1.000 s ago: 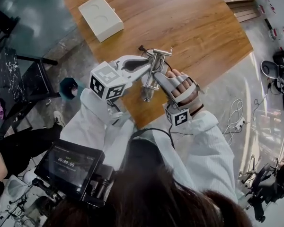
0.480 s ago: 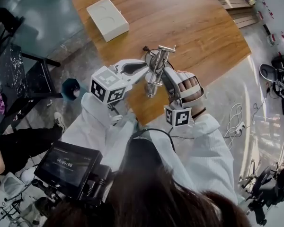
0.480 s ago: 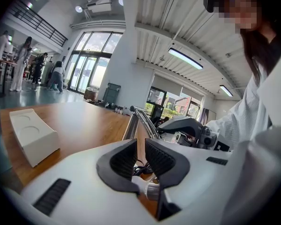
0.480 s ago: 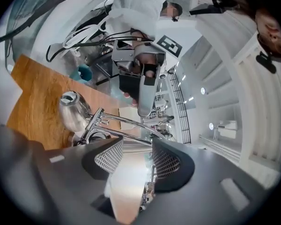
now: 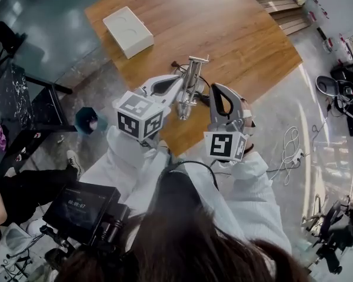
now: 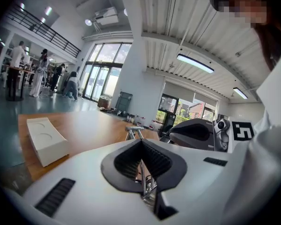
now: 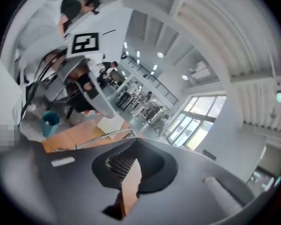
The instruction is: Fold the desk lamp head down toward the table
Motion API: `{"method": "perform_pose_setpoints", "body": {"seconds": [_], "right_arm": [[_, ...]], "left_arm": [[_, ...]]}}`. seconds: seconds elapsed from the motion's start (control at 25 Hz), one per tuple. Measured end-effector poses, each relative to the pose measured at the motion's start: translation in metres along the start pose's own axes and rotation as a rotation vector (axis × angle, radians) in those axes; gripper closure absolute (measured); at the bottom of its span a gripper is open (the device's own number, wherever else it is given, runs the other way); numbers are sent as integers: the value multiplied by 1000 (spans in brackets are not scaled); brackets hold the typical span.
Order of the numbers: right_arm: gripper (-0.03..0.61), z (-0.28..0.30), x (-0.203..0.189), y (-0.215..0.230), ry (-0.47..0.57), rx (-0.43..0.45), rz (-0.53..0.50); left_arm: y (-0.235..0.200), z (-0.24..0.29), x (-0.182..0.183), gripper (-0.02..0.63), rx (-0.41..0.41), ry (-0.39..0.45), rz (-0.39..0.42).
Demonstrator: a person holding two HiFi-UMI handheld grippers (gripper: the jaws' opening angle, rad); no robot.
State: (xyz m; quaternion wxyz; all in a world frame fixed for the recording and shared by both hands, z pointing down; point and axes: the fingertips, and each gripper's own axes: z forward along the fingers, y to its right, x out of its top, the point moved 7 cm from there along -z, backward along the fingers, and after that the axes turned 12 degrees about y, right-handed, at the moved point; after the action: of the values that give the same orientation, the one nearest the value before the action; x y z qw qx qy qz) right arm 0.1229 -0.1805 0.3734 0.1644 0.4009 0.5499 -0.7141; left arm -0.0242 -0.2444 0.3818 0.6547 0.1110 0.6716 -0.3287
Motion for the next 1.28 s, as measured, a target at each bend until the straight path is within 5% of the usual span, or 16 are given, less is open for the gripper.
{"method": "perform_pose_setpoints", "body": {"seconds": [0.2,0.36,0.68,1.28], "right_arm": [[578,-2,23,24,57,-84,394],[578,-3,36,30,83,-63,566],[580,-5,44,32,105,-63,658],[580,-2,44,21,89,-38,663]], "left_arm": [[25,-4,23,612,80,98,33],[40,-6,35,612,96,128,58],[48,-10,39,612,104,145,59],[45,-12,42,612,91,147,50]]}}
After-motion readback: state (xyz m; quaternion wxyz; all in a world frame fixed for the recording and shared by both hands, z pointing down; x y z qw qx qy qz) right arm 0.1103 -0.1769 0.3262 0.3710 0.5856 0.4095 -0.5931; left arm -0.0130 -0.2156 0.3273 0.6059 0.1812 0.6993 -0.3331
